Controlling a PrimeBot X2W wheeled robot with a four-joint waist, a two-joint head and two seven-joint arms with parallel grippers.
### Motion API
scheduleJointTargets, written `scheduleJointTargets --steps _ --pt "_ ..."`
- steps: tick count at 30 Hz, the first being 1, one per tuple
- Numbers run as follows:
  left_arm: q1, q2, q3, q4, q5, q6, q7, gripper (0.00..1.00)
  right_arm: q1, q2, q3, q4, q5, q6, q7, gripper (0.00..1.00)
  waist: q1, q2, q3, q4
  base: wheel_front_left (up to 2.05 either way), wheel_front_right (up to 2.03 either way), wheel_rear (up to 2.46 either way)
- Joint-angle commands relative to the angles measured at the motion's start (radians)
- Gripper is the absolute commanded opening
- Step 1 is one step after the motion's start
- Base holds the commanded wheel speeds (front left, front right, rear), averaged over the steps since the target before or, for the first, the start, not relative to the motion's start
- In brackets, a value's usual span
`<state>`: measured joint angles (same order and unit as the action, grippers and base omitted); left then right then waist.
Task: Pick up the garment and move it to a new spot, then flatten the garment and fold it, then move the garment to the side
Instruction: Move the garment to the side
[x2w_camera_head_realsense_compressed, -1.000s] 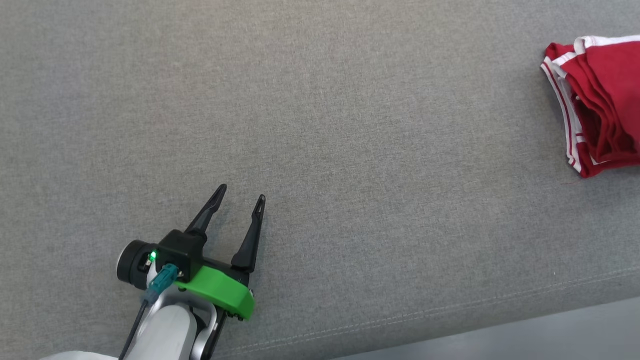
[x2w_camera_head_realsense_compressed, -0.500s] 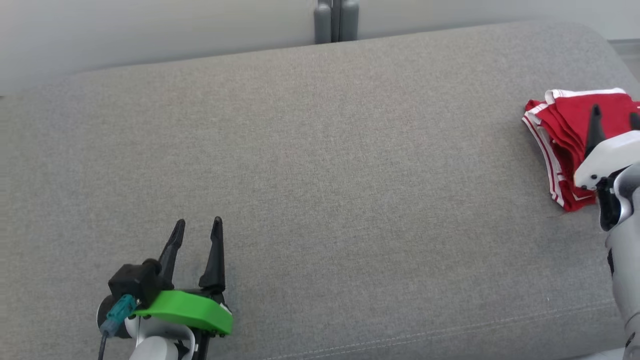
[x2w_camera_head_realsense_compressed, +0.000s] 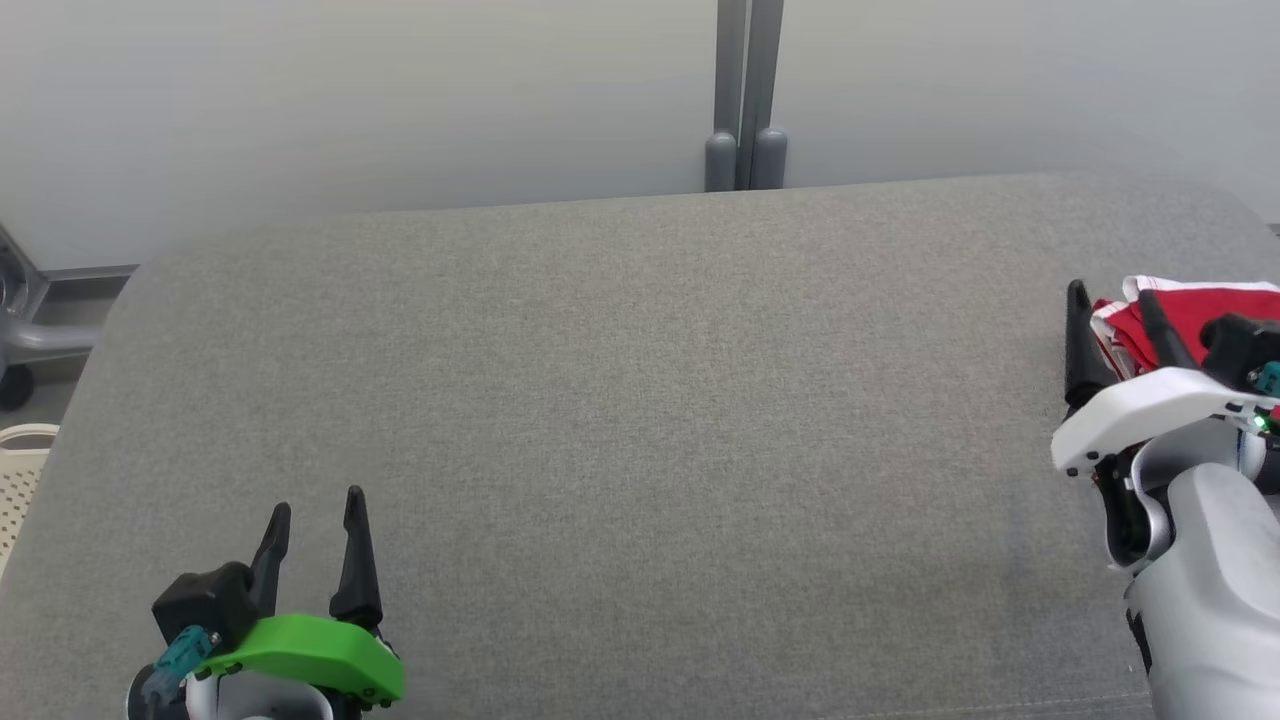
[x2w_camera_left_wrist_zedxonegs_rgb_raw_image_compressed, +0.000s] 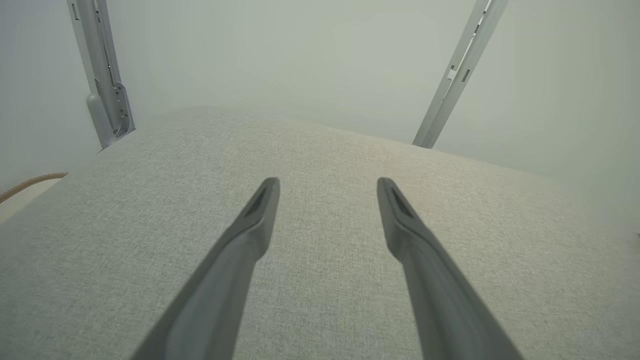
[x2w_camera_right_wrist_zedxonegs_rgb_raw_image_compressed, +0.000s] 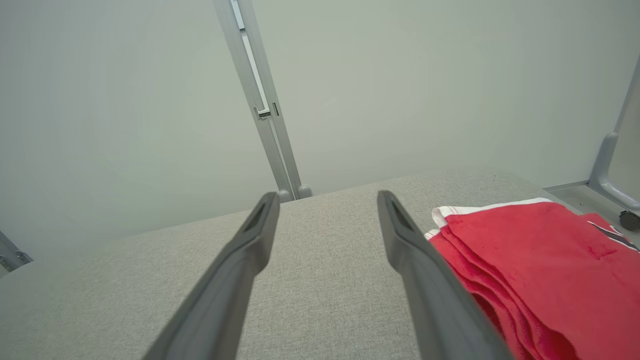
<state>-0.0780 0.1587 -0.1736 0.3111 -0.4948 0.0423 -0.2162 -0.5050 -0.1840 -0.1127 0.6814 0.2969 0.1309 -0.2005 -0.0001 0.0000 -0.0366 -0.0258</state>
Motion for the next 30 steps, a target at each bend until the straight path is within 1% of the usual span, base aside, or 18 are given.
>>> scheduleJointTargets --steps 1,5,8,14,17,20,23,30 --pt "0.02 0.012 0.004 0.001 0.005 0.005 -0.002 1.0 0.043 0.009 0.007 -0.033 0.01 -0.001 -0.001 1.0 0.0001 0.0 -0.029 0.028 0.0 0.0 0.0" --pt "0.045 0.03 0.011 -0.007 0.02 0.016 -0.014 1.0 0.132 0.037 0.025 -0.14 0.005 -0.001 -0.001 1.0 0.0001 0.0 -0.039 0.035 0.0 0.0 0.0" --pt "0.066 0.032 0.018 -0.022 0.031 0.019 -0.033 1.0 0.201 0.064 0.023 -0.224 -0.012 -0.001 -0.01 1.0 0.0001 0.0 -0.044 0.04 0.0 0.0 0.0" --pt "0.113 0.029 0.029 -0.052 0.056 -0.003 -0.049 1.0 0.322 0.111 0.008 -0.353 -0.088 -0.001 -0.028 1.0 0.0001 0.0 -0.046 0.046 0.0 0.0 0.0" --pt "0.126 0.029 0.034 -0.063 0.072 -0.008 -0.05 1.0 0.355 0.119 0.0 -0.381 -0.121 -0.001 -0.034 1.0 0.0001 0.0 -0.047 0.048 0.0 0.0 0.0" --pt "0.145 0.018 0.051 -0.09 0.098 -0.018 -0.049 1.0 0.402 0.128 -0.003 -0.413 -0.179 -0.001 -0.041 1.0 0.0001 0.0 -0.047 0.051 0.0 0.0 0.0" --pt "0.169 0.004 0.068 -0.116 0.118 -0.036 -0.049 1.0 0.447 0.131 -0.016 -0.434 -0.226 -0.001 -0.049 1.0 0.0001 0.0 -0.049 0.053 0.0 0.0 0.0" --pt "0.226 -0.03 0.11 -0.155 0.162 -0.095 -0.049 1.0 0.526 0.133 -0.013 -0.45 -0.225 -0.001 -0.061 1.0 0.0001 0.0 -0.053 0.049 0.0 0.0 0.0"
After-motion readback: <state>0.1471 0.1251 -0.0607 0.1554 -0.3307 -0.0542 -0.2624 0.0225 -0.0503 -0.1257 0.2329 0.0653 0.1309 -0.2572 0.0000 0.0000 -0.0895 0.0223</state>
